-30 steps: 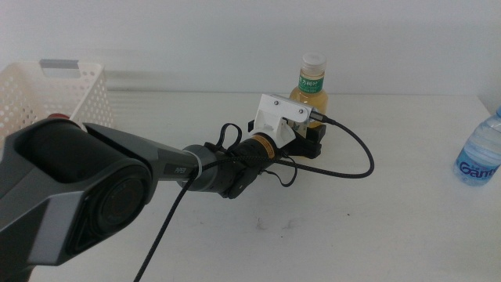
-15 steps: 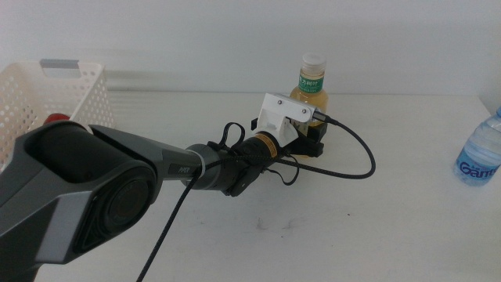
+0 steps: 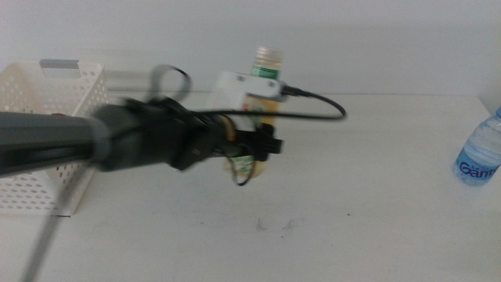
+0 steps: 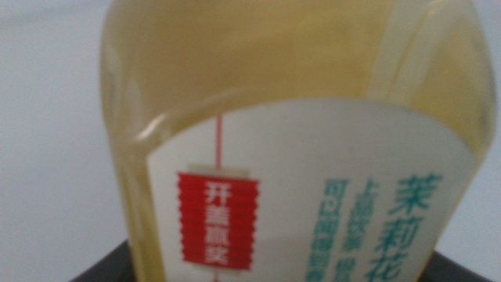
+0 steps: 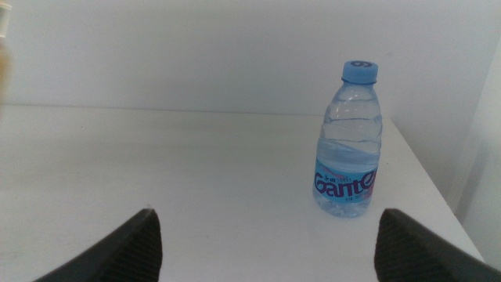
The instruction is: Use arms to grab the bottles and put them into the dustbin to the left of the table.
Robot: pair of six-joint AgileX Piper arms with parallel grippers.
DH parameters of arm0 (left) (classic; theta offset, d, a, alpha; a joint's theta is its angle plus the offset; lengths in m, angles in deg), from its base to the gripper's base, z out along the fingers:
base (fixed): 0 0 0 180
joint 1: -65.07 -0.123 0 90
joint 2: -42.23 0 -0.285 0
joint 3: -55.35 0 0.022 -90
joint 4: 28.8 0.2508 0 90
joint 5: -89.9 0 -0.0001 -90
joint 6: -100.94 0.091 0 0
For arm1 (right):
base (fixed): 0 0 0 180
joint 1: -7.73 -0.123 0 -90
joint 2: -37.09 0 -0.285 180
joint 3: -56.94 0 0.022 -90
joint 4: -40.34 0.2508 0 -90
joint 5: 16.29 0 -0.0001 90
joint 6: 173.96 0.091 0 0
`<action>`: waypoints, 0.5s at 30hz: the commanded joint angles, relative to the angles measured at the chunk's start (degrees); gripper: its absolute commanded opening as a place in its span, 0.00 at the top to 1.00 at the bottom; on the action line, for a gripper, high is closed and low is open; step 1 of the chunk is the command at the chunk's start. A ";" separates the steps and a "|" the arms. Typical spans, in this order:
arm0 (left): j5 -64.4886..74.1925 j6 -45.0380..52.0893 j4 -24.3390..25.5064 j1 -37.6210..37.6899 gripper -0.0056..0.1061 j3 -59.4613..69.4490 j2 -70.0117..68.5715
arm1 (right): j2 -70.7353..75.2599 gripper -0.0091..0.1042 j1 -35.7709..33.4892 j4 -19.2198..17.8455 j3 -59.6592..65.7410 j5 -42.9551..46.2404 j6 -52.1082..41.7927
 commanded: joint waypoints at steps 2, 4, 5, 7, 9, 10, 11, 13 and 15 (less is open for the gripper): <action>17.31 -1.37 -3.42 -0.06 0.97 3.49 -13.27 | 0.30 0.14 0.41 -0.60 0.16 0.72 -0.24; 26.82 0.30 -3.19 -0.36 0.97 3.36 -18.30 | 0.30 0.14 0.41 -0.60 0.16 0.72 -0.24; 31.12 2.30 -3.19 -0.98 0.97 2.79 -20.57 | 0.30 0.14 0.41 -0.60 0.16 0.72 -0.24; 38.79 5.71 -3.30 -3.04 0.96 0.63 -23.62 | 0.30 0.14 0.41 -0.60 0.16 0.72 -0.24; 45.46 9.11 -4.82 -7.29 0.96 -3.59 -24.88 | 0.30 0.14 0.41 -0.60 0.16 0.72 -0.24; 48.12 10.97 -5.55 -10.22 0.96 -5.76 -24.92 | 0.30 0.14 0.41 -0.60 0.16 0.72 -0.24; 51.40 13.81 -6.56 -13.49 0.96 -8.78 -24.92 | 0.30 0.14 0.41 -0.60 0.16 0.72 -0.24; 57.05 20.19 -8.30 -20.44 0.96 -14.09 -24.43 | 0.30 0.14 0.41 -0.60 0.16 0.72 -0.24; 63.49 26.22 -9.55 -28.86 0.96 -19.56 -22.47 | 0.30 0.14 0.41 -0.60 0.16 0.72 -0.24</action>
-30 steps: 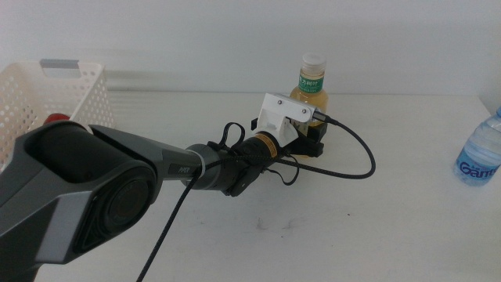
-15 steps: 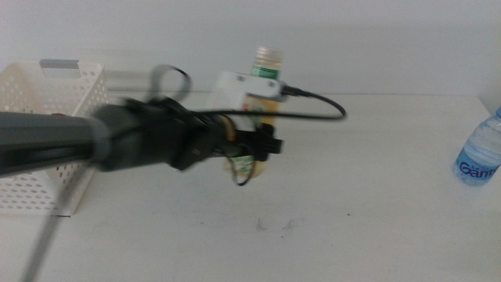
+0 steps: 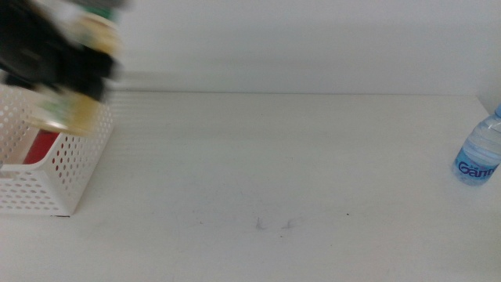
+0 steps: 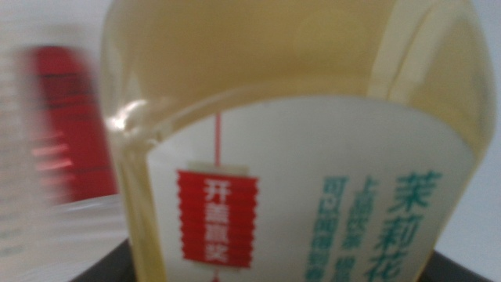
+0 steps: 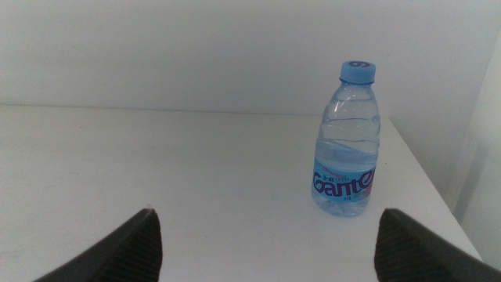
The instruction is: Use arms to grab the bottles and put them into the dustbin to the left of the table.
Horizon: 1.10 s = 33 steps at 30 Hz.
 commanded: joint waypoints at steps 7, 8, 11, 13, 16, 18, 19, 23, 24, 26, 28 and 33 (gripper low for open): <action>6.32 17.21 -6.13 -23.73 0.96 -12.83 10.97 | 0.30 0.14 0.41 -0.60 0.16 0.72 -0.24; 4.82 18.35 -7.15 -25.04 0.96 -12.88 12.41 | 0.30 0.14 0.41 -0.60 0.16 0.72 -0.24; 0.88 22.25 -11.49 -26.93 0.96 -12.88 16.37 | 0.30 0.14 0.41 -0.60 0.16 0.72 -0.24; -0.35 23.31 -12.79 -26.97 0.96 -12.88 19.11 | 0.30 0.14 0.41 -0.60 0.16 0.72 -0.24; -1.49 23.31 -13.36 -26.45 0.96 -12.76 22.58 | 0.30 0.14 0.41 -0.60 0.16 0.72 -0.24; -2.36 23.31 -13.23 -26.30 0.93 -12.76 24.31 | 0.30 0.14 0.41 -0.60 0.16 0.72 -0.24; -2.75 23.31 -13.55 -26.18 0.90 -12.76 25.10 | 0.30 0.14 0.41 -0.60 0.16 0.72 -0.24; -3.10 23.31 -13.74 -26.18 0.64 -12.76 26.91 | 0.30 0.14 0.41 -0.60 0.16 0.72 -0.24; -3.42 23.31 -13.74 -26.18 0.54 -12.76 26.93 | 0.30 0.14 0.41 -0.60 0.16 0.72 -0.24; -3.99 23.31 -14.19 -26.18 0.33 -12.76 26.93 | 0.30 0.14 0.41 -0.60 0.16 0.72 -0.24; -3.88 23.20 -14.19 -26.18 0.11 -12.88 26.67 | 0.30 0.14 0.41 -0.60 0.16 0.72 -0.24; -0.35 22.65 -15.11 -25.15 0.11 -13.02 21.91 | 0.30 0.14 0.41 -0.60 0.16 0.72 -0.24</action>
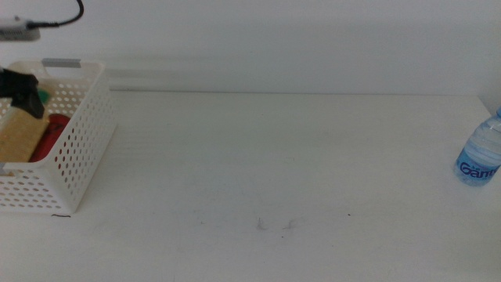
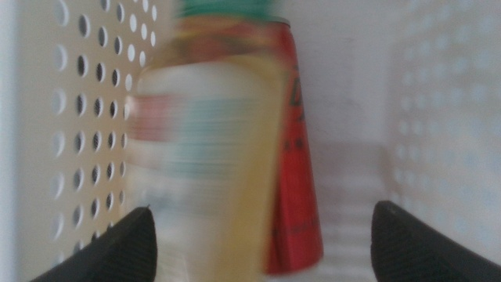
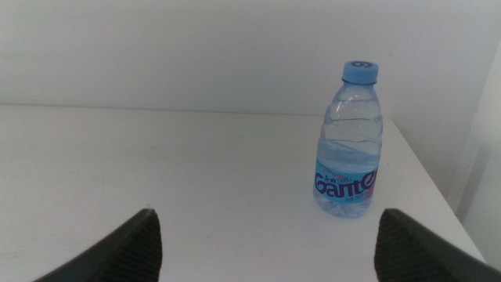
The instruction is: Use arms to grab the bottles and put them into the dustbin to the left of the table.
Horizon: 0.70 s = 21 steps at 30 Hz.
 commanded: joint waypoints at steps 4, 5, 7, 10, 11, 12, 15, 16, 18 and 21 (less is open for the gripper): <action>3.28 -0.67 -1.14 4.87 0.11 -0.11 -11.09 | 0.30 0.14 0.41 -0.60 0.16 0.72 -0.24; 3.28 -0.67 -1.66 6.06 0.11 0.37 -13.31 | 0.30 0.14 0.41 -0.60 0.16 0.72 -0.24; 3.15 0.01 -3.10 9.43 0.11 1.42 -19.24 | 0.30 0.14 0.41 -0.60 0.16 0.72 -0.24; 3.87 2.39 -8.14 14.99 0.11 1.66 -27.09 | 0.30 0.14 0.41 -0.60 0.16 0.72 -0.24; 4.52 3.14 -11.10 17.11 0.11 1.66 -29.65 | 0.30 0.14 0.41 -0.60 0.16 0.72 -0.24; 5.39 4.41 -14.48 19.22 0.11 1.66 -32.17 | 0.30 0.14 0.41 -0.60 0.16 0.72 -0.24; 8.18 7.74 -22.75 25.36 0.11 1.66 -38.43 | 0.30 0.14 0.41 -0.60 0.16 0.72 -0.24; 8.57 7.86 -24.18 27.60 0.11 1.66 -40.34 | 0.30 0.14 0.41 -0.60 0.16 0.72 -0.24; 8.25 8.86 -24.82 31.56 0.11 1.66 -43.35 | 0.30 0.14 0.41 -0.60 0.16 0.72 -0.24; 6.40 8.85 -24.22 36.29 0.11 1.66 -46.35 | 0.30 0.14 0.41 -0.60 0.16 0.72 -0.24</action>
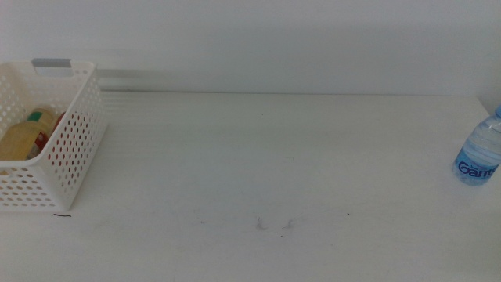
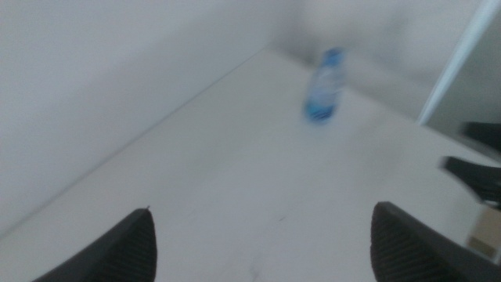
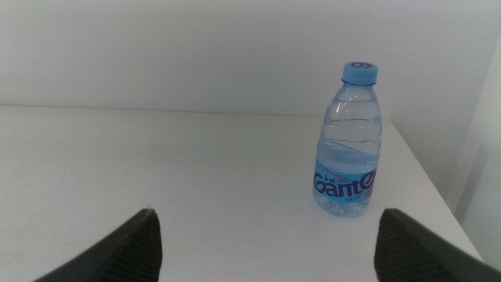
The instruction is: Use arms to grab the bottles and put them into the dustbin to the left of the table.
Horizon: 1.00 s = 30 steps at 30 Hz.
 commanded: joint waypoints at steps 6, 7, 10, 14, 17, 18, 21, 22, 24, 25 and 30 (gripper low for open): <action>-1.55 0.15 -0.32 3.66 0.11 0.11 -1.90 | 0.30 0.14 0.41 -0.60 0.16 0.72 -0.24; -1.55 0.15 -0.32 3.66 0.11 0.11 -1.90 | 0.30 0.14 0.41 -0.60 0.16 0.72 -0.24; -1.55 0.15 0.57 3.66 0.11 0.11 -1.90 | 0.30 0.14 0.41 -0.60 0.16 0.72 -0.24; -1.55 0.37 0.82 3.66 0.11 0.11 -1.90 | 0.30 0.14 0.41 -0.60 0.16 0.72 -0.24; -1.55 0.38 0.94 3.66 0.11 0.11 -1.90 | 0.30 0.14 0.41 1.00 0.16 0.24 -0.24; -1.78 0.38 0.93 3.66 0.11 0.11 -1.90 | -0.07 0.14 0.41 1.00 -0.91 0.24 -0.24; -2.91 0.38 0.93 3.66 0.11 0.11 -1.90 | -5.50 0.14 0.41 1.00 -6.40 0.16 -0.24; -3.48 0.38 0.93 3.66 0.11 0.11 -1.90 | -7.47 0.14 0.41 1.00 -8.77 0.16 -0.24; -4.25 0.38 0.93 3.66 0.11 0.11 -1.90 | -12.75 0.14 0.41 1.00 -13.22 0.46 -0.24; -4.52 0.38 0.93 3.66 0.11 0.11 -1.90 | -14.81 0.14 0.41 1.00 -14.70 0.46 -0.24; -5.69 0.38 0.93 3.66 0.11 0.11 -1.90 | -26.11 0.14 0.41 0.30 -17.39 5.54 -0.24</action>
